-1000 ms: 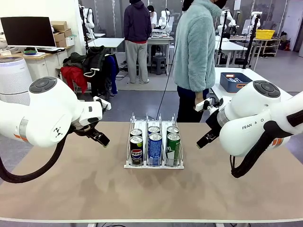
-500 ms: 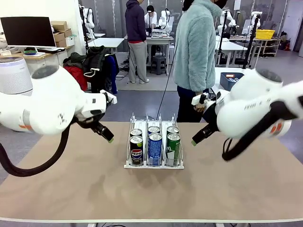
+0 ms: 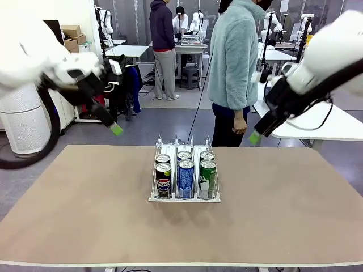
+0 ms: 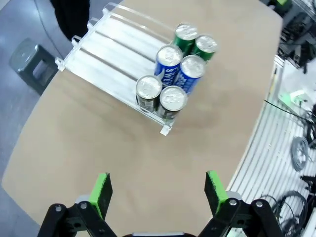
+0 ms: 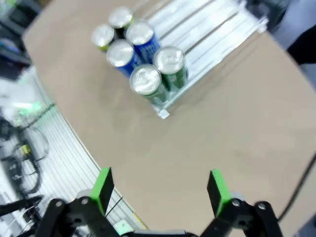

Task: Fill the beverage cans into the dispenser.
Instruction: Pick up the Sprite handed by the human.

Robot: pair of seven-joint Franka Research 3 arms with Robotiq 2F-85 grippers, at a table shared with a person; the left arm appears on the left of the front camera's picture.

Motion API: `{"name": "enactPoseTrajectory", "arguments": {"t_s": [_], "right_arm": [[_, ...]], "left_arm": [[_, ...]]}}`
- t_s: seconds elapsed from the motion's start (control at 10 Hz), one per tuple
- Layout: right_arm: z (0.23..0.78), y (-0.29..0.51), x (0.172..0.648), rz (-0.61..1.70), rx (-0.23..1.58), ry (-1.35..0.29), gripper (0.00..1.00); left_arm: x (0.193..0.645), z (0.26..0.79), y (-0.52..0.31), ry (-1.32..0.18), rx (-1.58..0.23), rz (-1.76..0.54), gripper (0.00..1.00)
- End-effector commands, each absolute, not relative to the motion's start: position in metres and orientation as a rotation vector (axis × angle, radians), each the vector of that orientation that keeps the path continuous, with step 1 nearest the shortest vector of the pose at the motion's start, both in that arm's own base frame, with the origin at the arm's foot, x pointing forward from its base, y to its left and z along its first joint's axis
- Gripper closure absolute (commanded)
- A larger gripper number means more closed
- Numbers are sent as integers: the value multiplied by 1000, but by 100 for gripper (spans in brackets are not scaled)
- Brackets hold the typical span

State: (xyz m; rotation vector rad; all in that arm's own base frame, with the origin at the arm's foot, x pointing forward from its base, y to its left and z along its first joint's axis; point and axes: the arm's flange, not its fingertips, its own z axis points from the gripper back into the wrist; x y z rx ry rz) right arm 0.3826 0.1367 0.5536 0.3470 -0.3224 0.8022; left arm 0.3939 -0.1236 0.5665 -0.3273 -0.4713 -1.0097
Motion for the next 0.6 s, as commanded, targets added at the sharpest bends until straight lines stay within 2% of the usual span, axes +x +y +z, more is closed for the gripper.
{"name": "enactPoseTrajectory", "arguments": {"t_s": [0.0,0.2,0.5], "right_arm": [[589,120,390,862,457,-293,0],[633,86,387,922,512,-403,0],[660,50,379,920,494,-562,0]], "left_arm": [[395,598,-110,-476,-359,-1061,0],[388,626,-94,-539,-367,-1034,0],[381,640,-74,-620,-358,-999,0]]}}
